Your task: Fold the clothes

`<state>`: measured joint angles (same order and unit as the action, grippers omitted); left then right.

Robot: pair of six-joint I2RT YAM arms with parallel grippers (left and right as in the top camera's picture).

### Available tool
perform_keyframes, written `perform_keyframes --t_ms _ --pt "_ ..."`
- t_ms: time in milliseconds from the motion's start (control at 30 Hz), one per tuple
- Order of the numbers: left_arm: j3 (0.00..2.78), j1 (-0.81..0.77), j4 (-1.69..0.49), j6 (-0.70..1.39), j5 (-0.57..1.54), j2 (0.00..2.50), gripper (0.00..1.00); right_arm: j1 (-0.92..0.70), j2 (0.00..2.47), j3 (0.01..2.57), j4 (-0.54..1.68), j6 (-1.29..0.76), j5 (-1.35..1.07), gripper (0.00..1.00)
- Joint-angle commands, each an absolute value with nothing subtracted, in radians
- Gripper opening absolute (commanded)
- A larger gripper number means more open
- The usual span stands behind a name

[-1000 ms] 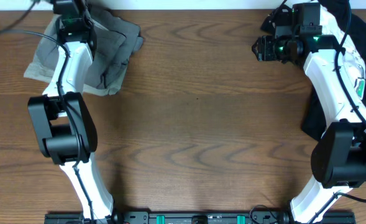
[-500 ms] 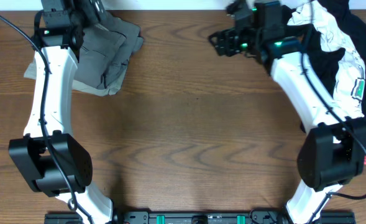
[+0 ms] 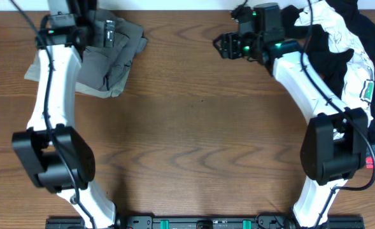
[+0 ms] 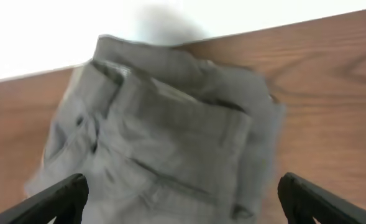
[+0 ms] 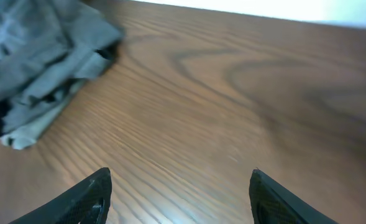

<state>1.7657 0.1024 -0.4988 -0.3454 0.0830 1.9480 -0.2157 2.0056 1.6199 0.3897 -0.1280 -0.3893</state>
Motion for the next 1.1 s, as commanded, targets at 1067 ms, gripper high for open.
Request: perform_keyframes --t_ms 1067 --pt "1.771 0.207 0.210 -0.505 -0.015 2.396 0.99 -0.158 2.003 1.619 0.536 -0.089 -0.310 0.70"
